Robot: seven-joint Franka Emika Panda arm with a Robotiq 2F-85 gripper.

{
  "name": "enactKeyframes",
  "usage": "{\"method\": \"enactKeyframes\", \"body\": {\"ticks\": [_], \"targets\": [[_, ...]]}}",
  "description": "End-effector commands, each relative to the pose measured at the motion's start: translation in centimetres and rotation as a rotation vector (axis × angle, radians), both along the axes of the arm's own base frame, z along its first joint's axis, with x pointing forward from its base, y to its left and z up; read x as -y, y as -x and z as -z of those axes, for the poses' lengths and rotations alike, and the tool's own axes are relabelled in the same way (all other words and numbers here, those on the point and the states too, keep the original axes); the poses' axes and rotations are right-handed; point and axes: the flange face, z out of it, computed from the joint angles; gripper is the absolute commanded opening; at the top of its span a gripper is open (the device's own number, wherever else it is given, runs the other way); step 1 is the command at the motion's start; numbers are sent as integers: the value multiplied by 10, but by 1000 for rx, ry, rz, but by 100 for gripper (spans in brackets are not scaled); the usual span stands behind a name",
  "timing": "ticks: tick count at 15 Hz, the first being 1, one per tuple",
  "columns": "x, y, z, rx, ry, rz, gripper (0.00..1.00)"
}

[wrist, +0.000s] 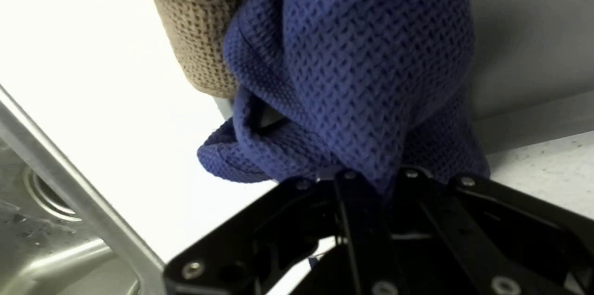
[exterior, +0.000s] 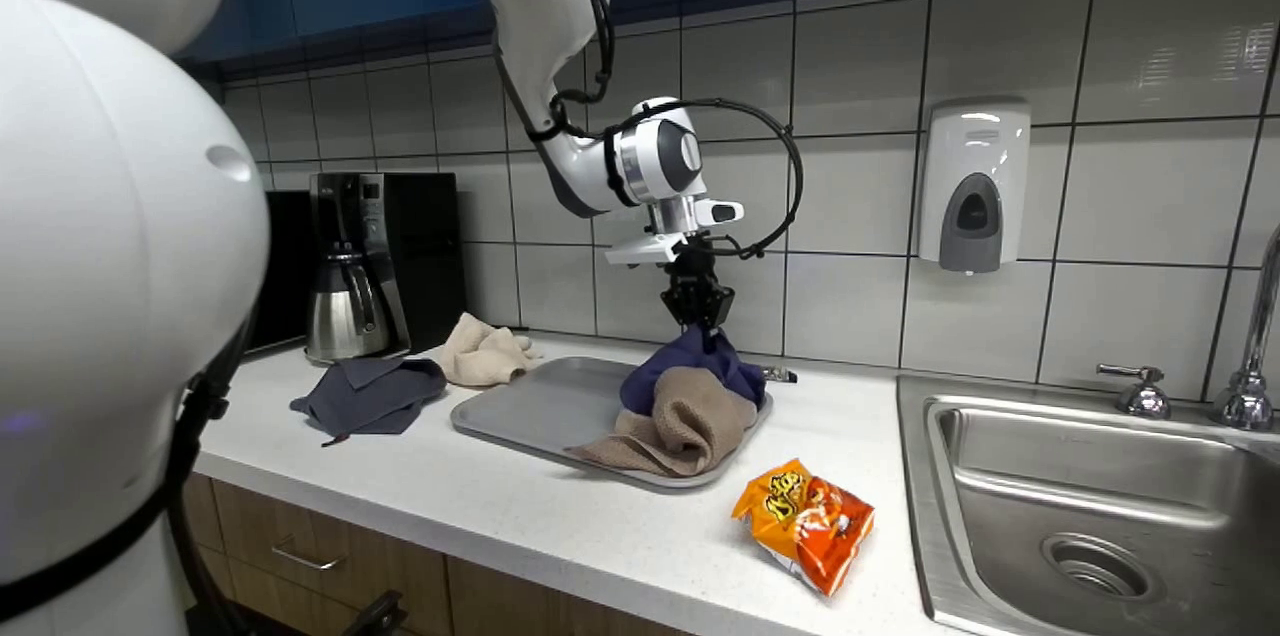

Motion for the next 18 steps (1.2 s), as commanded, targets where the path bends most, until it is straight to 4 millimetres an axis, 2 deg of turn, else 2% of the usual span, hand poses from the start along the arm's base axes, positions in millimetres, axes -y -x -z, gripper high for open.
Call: {"method": "enactKeyframes", "body": {"ticks": [1, 8, 12, 15, 18], "targets": [[25, 8, -13, 22, 6, 71, 3], [71, 9, -15, 38, 41, 182, 3], [89, 10, -16, 45, 56, 230, 3], [90, 7, -18, 50, 58, 242, 3], [77, 0, -21, 64, 56, 233, 3]]}}
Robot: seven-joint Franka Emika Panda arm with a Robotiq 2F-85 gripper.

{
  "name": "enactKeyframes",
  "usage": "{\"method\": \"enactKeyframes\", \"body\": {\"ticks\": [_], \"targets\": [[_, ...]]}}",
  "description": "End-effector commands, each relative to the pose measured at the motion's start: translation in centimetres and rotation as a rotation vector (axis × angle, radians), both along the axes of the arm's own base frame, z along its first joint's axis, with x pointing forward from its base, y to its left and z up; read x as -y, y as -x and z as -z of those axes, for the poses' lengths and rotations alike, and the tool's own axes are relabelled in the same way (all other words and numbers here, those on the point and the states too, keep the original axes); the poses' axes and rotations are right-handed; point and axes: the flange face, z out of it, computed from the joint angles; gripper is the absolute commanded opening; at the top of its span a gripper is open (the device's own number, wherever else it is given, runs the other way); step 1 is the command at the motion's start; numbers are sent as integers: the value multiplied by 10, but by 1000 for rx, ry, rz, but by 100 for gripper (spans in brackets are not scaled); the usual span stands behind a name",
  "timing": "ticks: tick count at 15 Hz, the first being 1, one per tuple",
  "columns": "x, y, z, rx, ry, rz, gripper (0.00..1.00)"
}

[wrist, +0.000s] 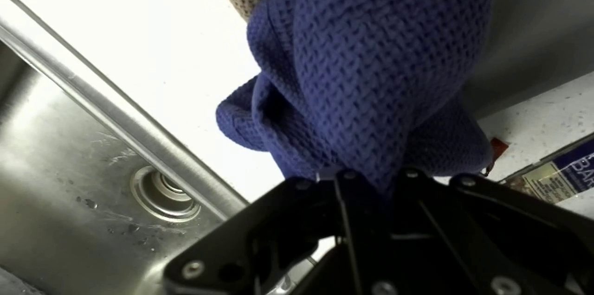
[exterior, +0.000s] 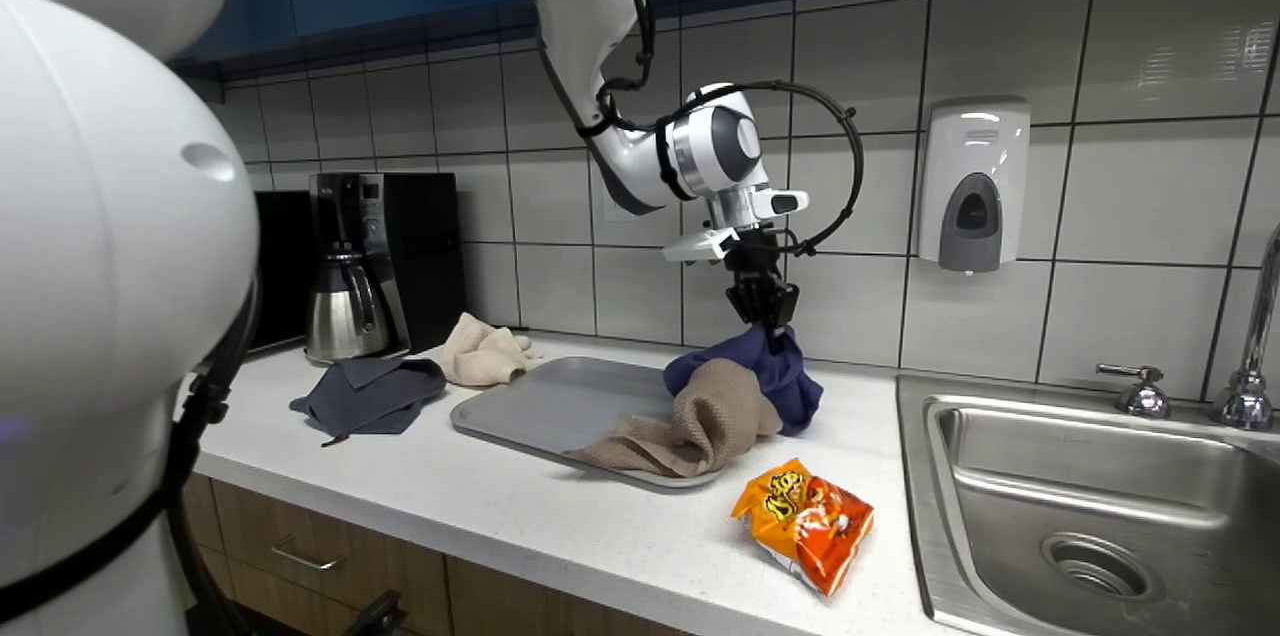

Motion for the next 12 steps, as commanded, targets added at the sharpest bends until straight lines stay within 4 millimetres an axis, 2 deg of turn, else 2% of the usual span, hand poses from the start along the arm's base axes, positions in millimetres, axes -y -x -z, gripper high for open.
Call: {"method": "enactKeyframes", "body": {"ticks": [1, 9, 12], "targets": [[-12, -9, -13, 31, 9, 4, 3], [-57, -33, -52, 124, 5, -62, 3], [-65, -39, -64, 157, 6, -71, 3]]}}
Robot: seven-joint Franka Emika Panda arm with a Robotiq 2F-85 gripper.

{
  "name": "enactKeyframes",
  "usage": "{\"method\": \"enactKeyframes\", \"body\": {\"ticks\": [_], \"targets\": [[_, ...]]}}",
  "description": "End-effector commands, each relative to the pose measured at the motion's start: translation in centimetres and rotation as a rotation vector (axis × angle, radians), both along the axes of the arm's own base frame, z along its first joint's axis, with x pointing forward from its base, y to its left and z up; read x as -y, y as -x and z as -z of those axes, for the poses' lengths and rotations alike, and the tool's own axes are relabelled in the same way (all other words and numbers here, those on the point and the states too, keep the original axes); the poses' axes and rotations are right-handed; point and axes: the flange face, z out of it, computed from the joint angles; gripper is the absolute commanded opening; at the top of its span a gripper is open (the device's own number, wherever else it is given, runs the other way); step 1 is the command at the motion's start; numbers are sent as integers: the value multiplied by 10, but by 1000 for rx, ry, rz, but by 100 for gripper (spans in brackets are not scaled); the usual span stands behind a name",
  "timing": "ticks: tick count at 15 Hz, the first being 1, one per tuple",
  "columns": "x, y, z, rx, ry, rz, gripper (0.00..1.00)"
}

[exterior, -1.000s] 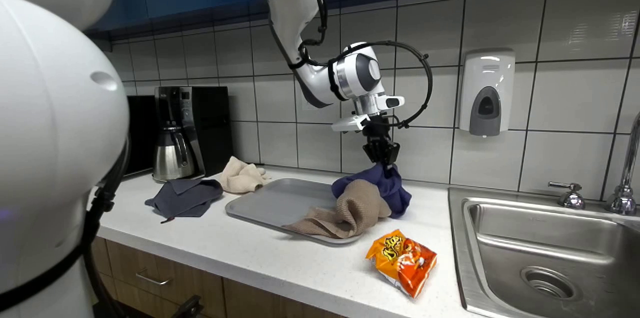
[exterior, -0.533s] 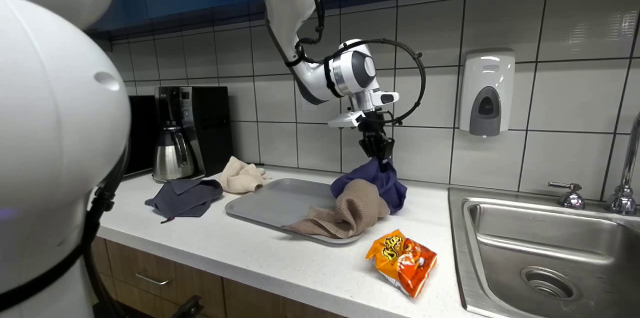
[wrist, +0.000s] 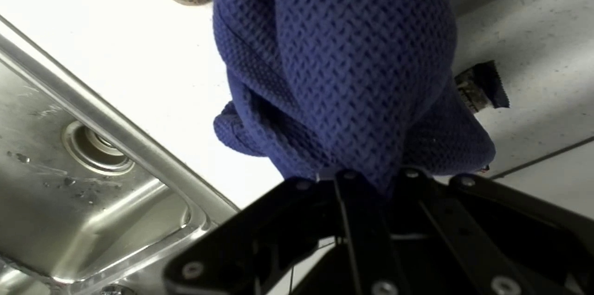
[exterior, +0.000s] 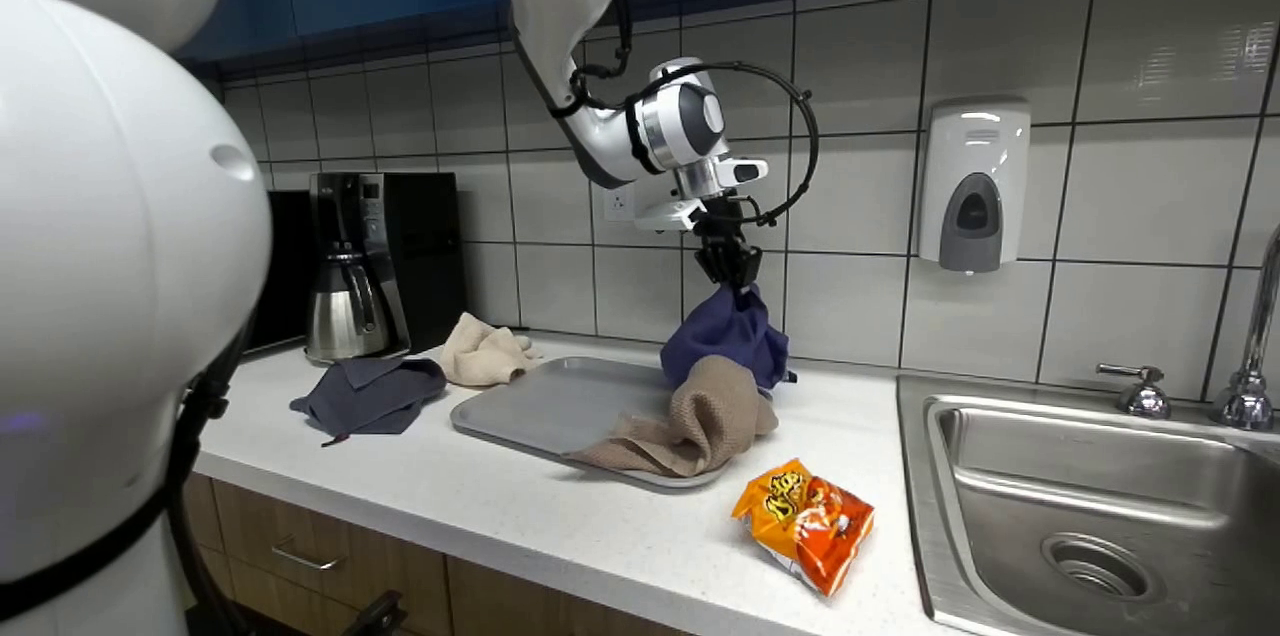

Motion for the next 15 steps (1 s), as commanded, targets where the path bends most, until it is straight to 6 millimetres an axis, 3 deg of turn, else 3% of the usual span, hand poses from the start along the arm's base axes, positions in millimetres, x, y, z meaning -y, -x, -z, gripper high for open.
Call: {"method": "enactKeyframes", "body": {"ticks": [1, 9, 15], "targets": [[-8, -5, -23, 49, 8, 4, 3], [3, -9, -32, 84, 17, 38, 3], [28, -3, -29, 78, 30, 80, 3]]}}
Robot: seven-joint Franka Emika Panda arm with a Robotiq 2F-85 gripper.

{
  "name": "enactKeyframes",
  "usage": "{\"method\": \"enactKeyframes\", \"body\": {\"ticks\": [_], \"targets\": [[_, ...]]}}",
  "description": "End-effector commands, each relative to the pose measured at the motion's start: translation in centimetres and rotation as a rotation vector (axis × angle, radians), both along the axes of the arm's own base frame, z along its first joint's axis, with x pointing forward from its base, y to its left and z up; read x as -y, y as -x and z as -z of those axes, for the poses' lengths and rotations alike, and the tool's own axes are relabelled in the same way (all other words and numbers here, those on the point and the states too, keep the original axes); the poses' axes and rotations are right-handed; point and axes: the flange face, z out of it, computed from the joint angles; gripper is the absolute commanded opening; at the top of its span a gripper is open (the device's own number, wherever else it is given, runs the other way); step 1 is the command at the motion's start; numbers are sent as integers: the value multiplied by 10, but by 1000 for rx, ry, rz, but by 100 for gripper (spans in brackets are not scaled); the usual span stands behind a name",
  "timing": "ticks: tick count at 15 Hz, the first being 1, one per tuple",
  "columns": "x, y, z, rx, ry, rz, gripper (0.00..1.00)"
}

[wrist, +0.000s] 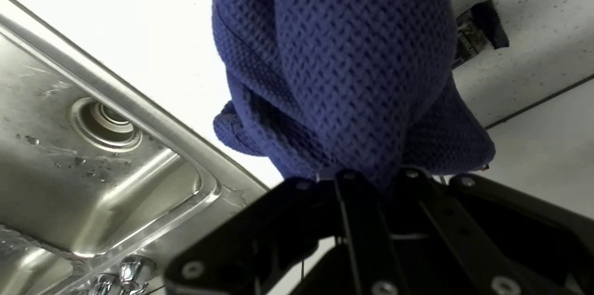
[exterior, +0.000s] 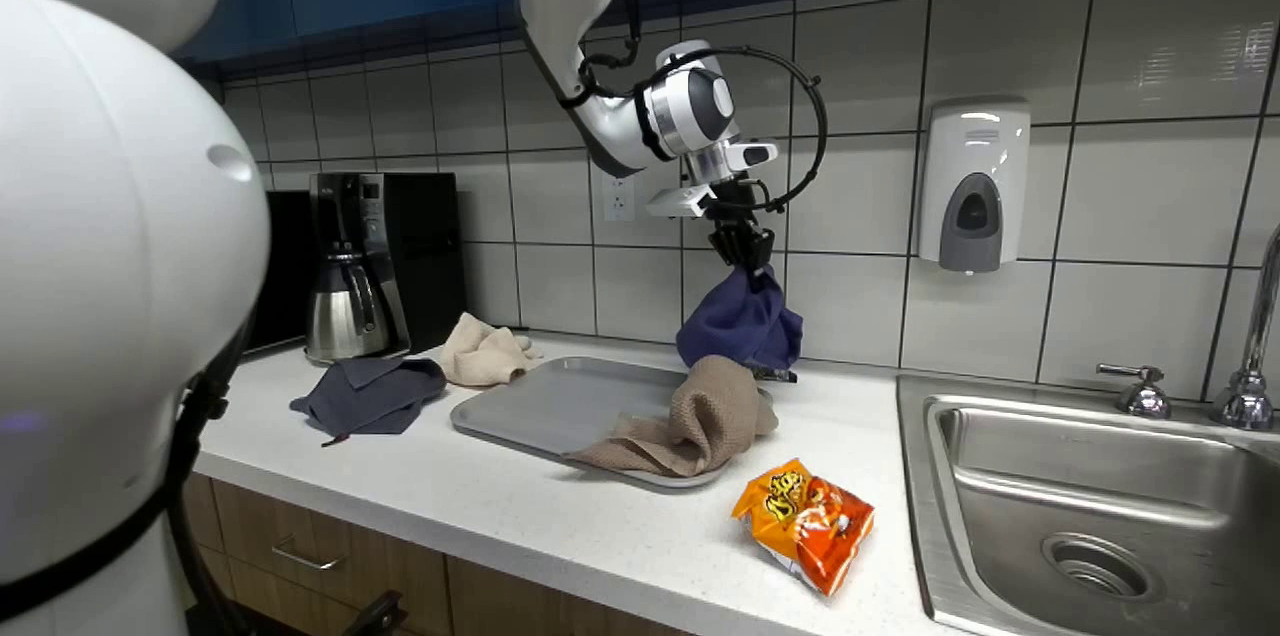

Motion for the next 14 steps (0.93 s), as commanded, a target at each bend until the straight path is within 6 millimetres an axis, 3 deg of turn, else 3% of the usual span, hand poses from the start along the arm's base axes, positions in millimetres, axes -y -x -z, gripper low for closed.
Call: {"method": "enactKeyframes", "body": {"ticks": [1, 14], "targets": [[19, 7, -7, 12, 16, 40, 3], [94, 30, -5, 4, 35, 166, 3]]}}
